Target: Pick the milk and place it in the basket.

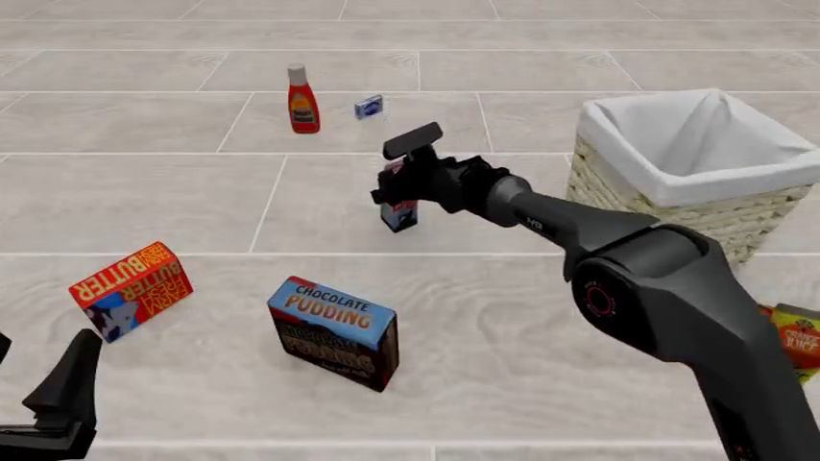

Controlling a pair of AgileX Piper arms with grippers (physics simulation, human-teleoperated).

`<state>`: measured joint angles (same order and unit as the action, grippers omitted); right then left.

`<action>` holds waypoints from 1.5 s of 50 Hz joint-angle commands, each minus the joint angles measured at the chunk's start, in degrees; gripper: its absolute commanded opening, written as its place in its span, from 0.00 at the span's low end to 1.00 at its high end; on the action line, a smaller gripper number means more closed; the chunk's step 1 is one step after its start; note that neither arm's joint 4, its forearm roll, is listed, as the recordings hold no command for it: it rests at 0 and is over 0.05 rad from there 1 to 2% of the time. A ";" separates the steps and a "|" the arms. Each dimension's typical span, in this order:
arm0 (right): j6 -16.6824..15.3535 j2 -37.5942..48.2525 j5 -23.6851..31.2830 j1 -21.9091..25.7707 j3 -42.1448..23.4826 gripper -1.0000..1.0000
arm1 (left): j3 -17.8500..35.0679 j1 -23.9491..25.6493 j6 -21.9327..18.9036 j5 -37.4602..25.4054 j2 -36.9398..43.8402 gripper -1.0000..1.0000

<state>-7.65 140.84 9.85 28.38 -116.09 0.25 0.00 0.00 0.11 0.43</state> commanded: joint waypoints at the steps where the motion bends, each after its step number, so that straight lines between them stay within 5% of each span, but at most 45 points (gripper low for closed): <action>1: -1.05 -6.44 -4.31 -0.37 6.49 0.00 | 0.00 0.01 -0.01 0.00 0.00 1.00; 3: -2.53 -16.45 -5.53 0.54 12.22 0.00 | 0.00 0.01 0.01 0.00 0.00 1.00; 32: -4.36 -40.31 -4.76 -0.74 25.92 0.00 | 0.00 -0.01 0.00 0.00 -0.01 1.00; 43: -6.01 -55.52 -1.29 -6.07 33.10 0.00 | 0.00 0.00 0.02 0.00 0.01 1.00; 75: -8.59 -65.65 1.75 -21.55 38.06 0.00 | 0.00 0.01 -0.01 0.00 0.00 1.00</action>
<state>-17.17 78.24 11.75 11.45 -78.57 0.25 -0.01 0.00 0.11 0.43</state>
